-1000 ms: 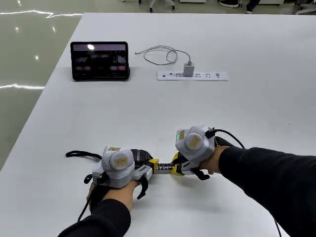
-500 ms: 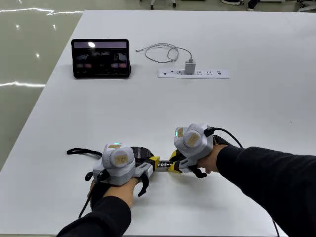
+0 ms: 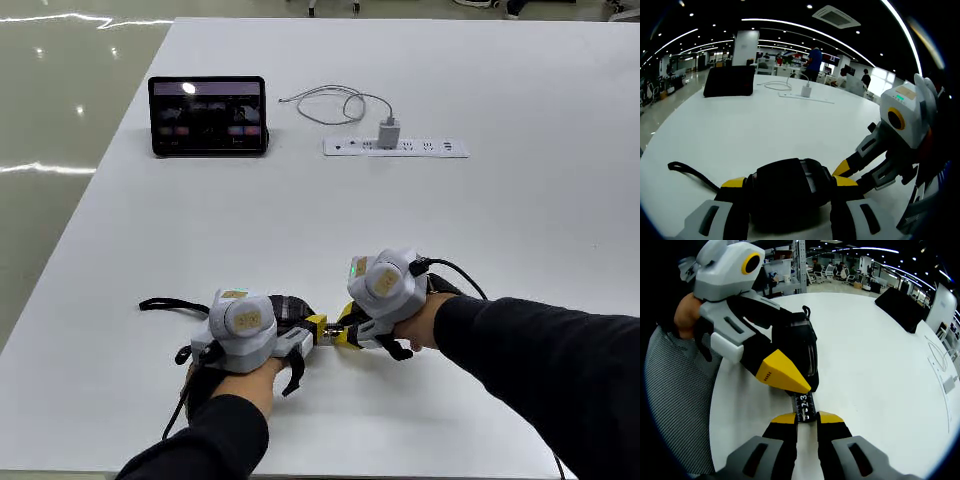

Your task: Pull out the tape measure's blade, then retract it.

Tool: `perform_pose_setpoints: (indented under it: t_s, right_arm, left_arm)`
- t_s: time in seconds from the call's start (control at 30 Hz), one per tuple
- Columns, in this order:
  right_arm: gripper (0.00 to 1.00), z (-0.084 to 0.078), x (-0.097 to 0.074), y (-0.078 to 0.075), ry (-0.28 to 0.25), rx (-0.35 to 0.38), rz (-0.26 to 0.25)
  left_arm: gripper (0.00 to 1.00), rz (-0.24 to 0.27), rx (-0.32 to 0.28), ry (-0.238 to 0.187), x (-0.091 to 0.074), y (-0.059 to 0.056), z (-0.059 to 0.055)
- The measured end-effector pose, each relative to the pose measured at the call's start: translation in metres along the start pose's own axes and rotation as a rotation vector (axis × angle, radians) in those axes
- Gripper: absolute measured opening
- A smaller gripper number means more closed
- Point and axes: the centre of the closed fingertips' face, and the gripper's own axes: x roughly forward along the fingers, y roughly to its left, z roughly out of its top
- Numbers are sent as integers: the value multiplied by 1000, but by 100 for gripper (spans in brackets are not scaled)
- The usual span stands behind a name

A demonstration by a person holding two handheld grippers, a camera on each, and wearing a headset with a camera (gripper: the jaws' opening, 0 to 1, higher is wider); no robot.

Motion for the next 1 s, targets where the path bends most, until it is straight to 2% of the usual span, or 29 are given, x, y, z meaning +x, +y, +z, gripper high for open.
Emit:
perform_pose_setpoints:
  t_s: [0.33, 1.0]
  right_arm:
    - [10, 9, 7, 2, -20, 10, 1]
    - [10, 17, 11, 3, -47, 11, 4]
  left_arm:
    - [62, -7, -2, 0, -1, -1, 0]
    - [62, -15, -2, 0, -1, -1, -1]
